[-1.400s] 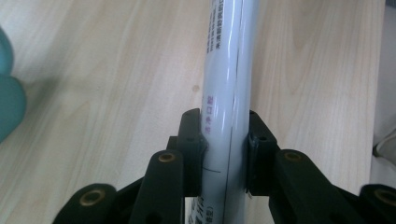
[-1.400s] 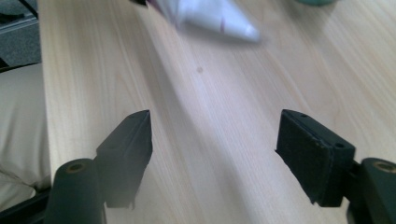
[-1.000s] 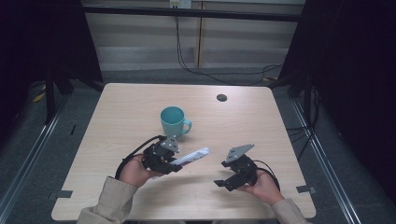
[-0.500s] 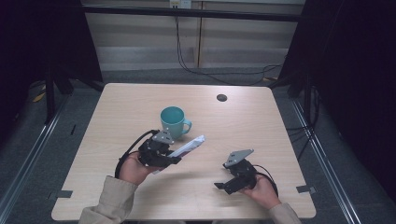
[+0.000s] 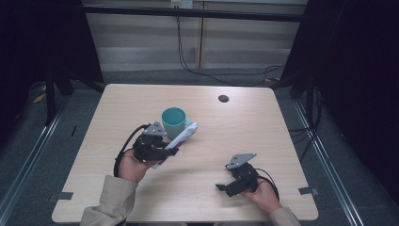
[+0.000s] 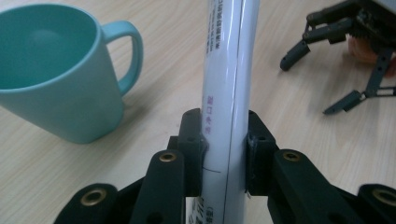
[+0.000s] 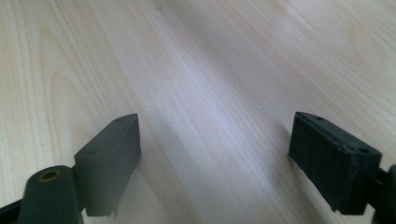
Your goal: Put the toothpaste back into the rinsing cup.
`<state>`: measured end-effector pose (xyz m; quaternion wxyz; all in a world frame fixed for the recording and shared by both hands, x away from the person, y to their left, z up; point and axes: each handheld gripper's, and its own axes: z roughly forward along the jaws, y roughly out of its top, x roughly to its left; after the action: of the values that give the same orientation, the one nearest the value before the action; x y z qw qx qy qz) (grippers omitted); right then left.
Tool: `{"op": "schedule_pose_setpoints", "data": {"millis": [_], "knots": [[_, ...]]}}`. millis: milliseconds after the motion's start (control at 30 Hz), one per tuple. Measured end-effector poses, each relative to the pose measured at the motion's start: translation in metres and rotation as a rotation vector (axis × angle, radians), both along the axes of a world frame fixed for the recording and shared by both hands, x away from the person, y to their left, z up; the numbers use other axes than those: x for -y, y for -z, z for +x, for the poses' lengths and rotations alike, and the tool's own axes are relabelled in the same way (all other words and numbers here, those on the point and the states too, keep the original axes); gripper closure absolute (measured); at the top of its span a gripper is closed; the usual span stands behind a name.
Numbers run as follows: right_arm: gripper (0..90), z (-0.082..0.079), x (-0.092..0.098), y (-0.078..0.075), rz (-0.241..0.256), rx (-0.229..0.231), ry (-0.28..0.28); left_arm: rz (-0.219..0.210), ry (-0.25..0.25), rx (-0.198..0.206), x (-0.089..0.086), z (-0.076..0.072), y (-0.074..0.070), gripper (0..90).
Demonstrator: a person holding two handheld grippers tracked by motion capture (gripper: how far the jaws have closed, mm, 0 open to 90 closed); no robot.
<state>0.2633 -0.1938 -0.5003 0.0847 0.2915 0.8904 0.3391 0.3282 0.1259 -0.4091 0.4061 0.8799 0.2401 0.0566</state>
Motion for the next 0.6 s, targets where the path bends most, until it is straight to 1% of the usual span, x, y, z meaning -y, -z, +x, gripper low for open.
{"op": "schedule_pose_setpoints", "data": {"millis": [33,67,100,167,200,267,300,333,500,600], "knots": [[15.4,0.000,0.000,0.001,0.006,0.000,-0.002,-0.006,-0.012,0.006,-0.002,0.002,-0.002,73.7],[15.4,0.000,0.000,0.001,0.006,0.000,-0.002,-0.006,-0.012,0.006,-0.002,0.002,-0.002,73.7],[15.3,0.000,0.000,0.001,0.008,0.003,-0.001,-0.018,-0.029,0.013,-0.004,0.004,-0.003,73.7],[14.0,-0.001,-0.001,0.001,-0.010,0.019,0.005,-0.032,-0.048,0.022,-0.006,0.005,-0.004,73.7],[13.5,-0.001,-0.001,0.002,-0.007,0.026,-0.010,-0.056,-0.063,0.029,-0.008,0.006,-0.005,73.7],[13.4,-0.001,0.000,0.003,0.002,0.028,-0.013,-0.068,-0.081,0.045,-0.010,0.008,-0.007,73.7],[13.2,-0.001,0.000,0.003,0.002,0.037,-0.013,-0.074,-0.091,0.055,-0.011,0.009,-0.008,73.7],[13.2,-0.001,0.001,0.004,0.010,0.036,-0.017,-0.087,-0.100,0.050,-0.012,0.010,-0.009,73.7],[12.6,-0.001,0.002,0.005,0.020,0.040,-0.021,-0.106,-0.136,0.072,-0.014,0.015,-0.013,73.7],[11.7,-0.001,0.003,0.007,0.033,0.052,-0.026,-0.108,-0.154,0.085,-0.015,0.018,-0.016,73.7]]}}
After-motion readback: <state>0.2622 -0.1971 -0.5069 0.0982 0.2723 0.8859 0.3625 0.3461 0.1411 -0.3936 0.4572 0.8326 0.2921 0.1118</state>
